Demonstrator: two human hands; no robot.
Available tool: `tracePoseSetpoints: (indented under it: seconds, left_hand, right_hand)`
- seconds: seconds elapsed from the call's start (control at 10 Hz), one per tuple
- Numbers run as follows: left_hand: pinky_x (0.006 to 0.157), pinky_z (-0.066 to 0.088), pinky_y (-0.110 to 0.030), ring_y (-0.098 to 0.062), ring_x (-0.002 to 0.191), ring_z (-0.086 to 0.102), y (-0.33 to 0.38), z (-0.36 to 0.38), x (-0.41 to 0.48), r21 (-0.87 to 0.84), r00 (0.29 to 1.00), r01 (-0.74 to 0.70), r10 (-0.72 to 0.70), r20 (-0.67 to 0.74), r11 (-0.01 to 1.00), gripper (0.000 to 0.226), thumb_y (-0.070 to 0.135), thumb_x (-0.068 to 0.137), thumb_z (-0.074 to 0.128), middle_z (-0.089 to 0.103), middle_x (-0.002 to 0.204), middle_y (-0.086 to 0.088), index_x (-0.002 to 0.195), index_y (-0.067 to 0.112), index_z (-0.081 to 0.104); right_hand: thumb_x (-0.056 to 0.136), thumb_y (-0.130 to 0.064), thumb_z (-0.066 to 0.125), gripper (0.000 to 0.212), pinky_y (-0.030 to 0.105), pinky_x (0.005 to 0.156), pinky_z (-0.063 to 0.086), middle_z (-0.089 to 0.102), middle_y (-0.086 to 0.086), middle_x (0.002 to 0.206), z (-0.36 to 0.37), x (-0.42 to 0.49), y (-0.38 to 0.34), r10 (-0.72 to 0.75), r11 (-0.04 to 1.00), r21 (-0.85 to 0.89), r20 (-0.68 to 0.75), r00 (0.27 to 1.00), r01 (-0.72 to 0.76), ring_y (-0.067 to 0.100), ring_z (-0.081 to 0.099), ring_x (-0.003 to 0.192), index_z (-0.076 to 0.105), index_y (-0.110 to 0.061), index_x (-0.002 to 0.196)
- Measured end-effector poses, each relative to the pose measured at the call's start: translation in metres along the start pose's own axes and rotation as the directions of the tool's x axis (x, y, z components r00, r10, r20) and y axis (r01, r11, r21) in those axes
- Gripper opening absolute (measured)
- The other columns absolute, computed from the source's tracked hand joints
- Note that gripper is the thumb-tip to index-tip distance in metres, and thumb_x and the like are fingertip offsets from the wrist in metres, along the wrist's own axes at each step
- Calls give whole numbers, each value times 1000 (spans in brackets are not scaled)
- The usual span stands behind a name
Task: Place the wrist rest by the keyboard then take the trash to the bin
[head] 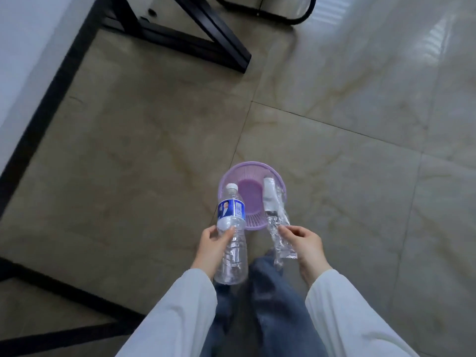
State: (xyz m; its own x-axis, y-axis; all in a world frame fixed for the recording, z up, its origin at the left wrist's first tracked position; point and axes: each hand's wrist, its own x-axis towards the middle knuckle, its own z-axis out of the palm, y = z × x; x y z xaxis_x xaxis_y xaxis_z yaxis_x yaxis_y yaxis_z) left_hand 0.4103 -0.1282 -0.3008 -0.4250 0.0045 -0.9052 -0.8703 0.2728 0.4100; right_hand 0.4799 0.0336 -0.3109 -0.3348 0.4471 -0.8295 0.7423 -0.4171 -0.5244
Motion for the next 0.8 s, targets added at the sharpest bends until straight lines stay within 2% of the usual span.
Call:
tracePoseSetpoints:
  seconds: [0.1,0.2,0.3,0.4,0.5,0.6,0.7,0.8]
  left_hand:
    - [66,47,-29,-15,83,59,-10,24,52,-13,1000,-1,1,17,1000,59,26,84,61,54,113,-7,134,7,36]
    - [85,49,-35,-24,98,60,-17,42,101,-1,999,3,-3,42,1000,54,28,84,60,55,112,-7,131,10,39]
    - [93,48,-40,-30,110,60,-27,49,139,20,998,39,-40,48,999,54,38,79,63,56,124,-9,123,15,43]
    - [98,48,-49,-33,107,62,-36,51,169,42,997,61,-63,52,997,52,37,79,61,62,119,-15,123,11,49]
    - [95,50,-46,-32,103,64,-35,51,189,63,996,38,-43,80,997,41,34,85,55,64,114,-15,120,13,51]
    - [96,49,-41,-29,106,62,-36,48,206,98,999,-22,18,41,995,50,41,87,48,63,119,-12,127,12,49]
    - [92,43,-34,-25,106,57,-37,43,210,133,998,-68,69,-2,989,44,40,93,38,61,117,-7,124,13,52]
    - [89,36,-30,-22,105,52,-41,34,206,136,995,-61,71,-68,989,42,39,92,41,59,117,-4,124,15,51]
  right_hand:
    - [77,-16,70,8,29,77,40,64,-1,73,8,54,19,27,999,-31,33,999,-26,14,55,73,64,-16,72]
    - [77,-18,70,11,32,78,40,64,-1,74,17,105,36,70,996,-61,36,997,-68,19,55,79,64,-17,69]
    - [77,-21,70,15,33,76,44,61,-1,72,23,142,51,109,989,-98,15,994,-107,20,55,78,62,-18,65]
    - [79,-23,69,17,25,62,42,58,0,68,31,168,59,124,985,-121,25,992,-120,16,50,65,60,-18,66]
    - [79,-26,68,17,25,61,42,56,2,65,44,187,56,123,979,-167,29,992,-116,16,48,59,61,-15,69]
    - [84,-37,59,28,37,76,47,62,10,76,55,203,57,98,968,-236,42,994,-85,26,59,75,61,-17,64]
    - [87,-45,50,41,37,79,45,60,12,87,59,203,56,84,956,-283,-1,997,-80,29,55,83,60,-12,65]
    - [89,-47,46,49,37,85,44,60,12,96,57,197,58,69,958,-276,-50,996,-80,29,55,89,65,-2,95]
